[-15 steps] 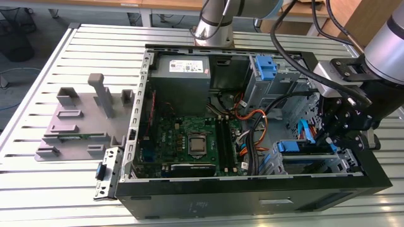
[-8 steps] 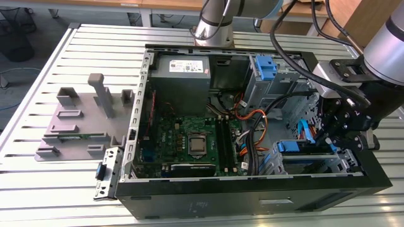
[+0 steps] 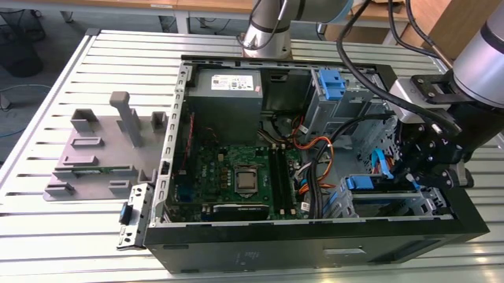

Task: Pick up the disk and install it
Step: 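Insert the second disk wire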

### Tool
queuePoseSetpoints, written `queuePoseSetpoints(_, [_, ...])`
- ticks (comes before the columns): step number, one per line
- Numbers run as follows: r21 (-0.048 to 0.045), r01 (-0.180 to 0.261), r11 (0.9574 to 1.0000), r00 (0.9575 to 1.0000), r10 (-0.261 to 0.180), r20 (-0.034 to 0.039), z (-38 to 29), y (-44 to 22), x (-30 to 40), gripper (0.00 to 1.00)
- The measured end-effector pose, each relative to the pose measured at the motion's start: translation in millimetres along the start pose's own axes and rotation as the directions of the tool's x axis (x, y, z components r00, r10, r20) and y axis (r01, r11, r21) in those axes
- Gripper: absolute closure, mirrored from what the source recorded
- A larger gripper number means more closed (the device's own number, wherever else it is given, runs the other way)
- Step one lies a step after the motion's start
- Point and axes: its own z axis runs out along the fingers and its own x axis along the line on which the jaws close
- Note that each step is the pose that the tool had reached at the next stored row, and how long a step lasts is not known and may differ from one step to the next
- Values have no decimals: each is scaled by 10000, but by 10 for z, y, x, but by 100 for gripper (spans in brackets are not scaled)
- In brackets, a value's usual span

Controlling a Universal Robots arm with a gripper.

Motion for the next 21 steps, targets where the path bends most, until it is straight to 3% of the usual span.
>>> queuePoseSetpoints(1, [0,0,10000,10000,0,-1,0,0,0,76])
queuePoseSetpoints(5, [1,0,10000,10000,0,-9,-27,-1,0,76])
queuePoseSetpoints(13, [1,-1,10000,10000,1,-8,-203,-5,3,76])
queuePoseSetpoints(19, [-3,0,10000,10000,0,-6,-214,-5,3,76])
queuePoseSetpoints(21, [-107,1,9999,10000,-1,12,-214,-6,3,76])
